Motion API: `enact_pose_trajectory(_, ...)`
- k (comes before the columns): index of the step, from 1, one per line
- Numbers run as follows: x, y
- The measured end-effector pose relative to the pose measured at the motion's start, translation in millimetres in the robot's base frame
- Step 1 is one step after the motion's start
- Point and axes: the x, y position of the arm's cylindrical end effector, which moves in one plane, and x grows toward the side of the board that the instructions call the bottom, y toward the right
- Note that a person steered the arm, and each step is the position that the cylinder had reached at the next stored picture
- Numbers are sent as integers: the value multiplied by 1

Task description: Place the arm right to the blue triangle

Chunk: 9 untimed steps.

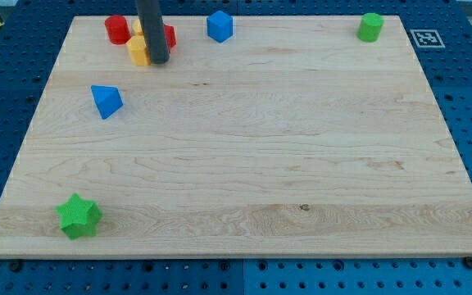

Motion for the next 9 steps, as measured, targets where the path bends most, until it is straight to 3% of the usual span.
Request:
enact_pose_trajectory(4,2,-43)
enact_pose_trajectory(7,7,-18)
enact_pose_trajectory(9,21,48)
